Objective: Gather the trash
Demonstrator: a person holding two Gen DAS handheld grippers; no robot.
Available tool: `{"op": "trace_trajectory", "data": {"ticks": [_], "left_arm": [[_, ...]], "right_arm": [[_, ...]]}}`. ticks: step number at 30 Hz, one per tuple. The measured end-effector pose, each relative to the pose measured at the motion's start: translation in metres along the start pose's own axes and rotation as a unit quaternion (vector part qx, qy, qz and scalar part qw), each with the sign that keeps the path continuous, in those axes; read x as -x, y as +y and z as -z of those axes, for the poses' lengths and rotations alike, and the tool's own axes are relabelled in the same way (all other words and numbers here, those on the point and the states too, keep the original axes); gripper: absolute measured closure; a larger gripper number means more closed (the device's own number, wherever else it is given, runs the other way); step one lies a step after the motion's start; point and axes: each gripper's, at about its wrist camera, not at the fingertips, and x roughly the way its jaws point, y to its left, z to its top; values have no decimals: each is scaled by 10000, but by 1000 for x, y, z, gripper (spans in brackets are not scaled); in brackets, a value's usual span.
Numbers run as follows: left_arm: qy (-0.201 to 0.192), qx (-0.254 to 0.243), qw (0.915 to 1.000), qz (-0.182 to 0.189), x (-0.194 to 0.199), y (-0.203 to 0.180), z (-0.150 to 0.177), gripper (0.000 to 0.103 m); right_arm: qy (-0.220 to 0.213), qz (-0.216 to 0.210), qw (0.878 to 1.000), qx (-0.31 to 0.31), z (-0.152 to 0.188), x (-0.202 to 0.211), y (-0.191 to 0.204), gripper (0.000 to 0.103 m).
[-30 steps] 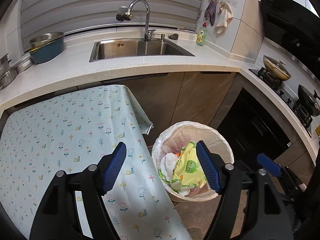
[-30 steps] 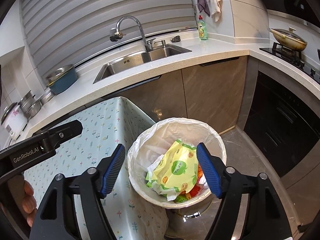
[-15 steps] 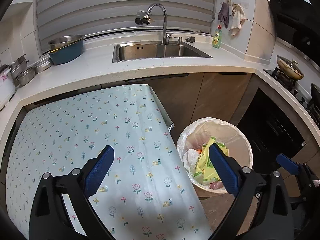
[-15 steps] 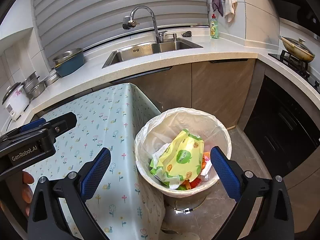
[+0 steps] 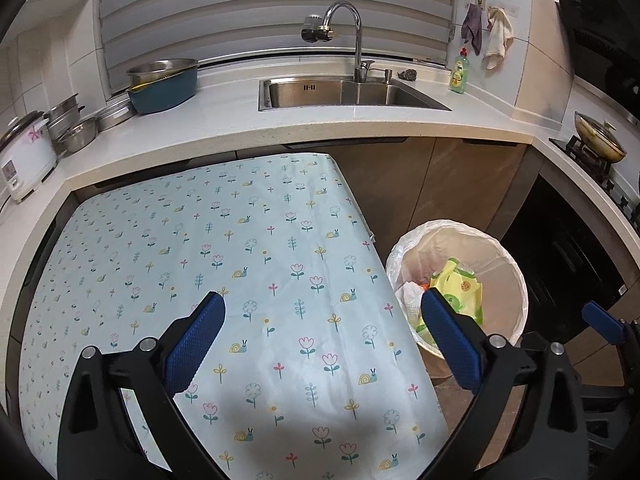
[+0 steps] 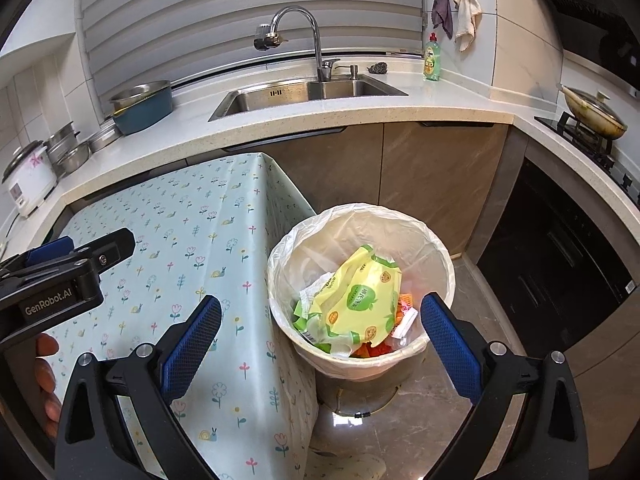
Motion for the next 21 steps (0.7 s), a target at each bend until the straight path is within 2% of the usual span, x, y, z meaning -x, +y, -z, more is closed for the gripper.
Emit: {"op": "trace_trajectory", "data": {"ticks": [21], "left_arm": [[0, 47, 9998, -214, 8, 9, 16, 9]], "right_arm": [[84, 34, 9996, 265, 12, 9, 15, 7]]}}
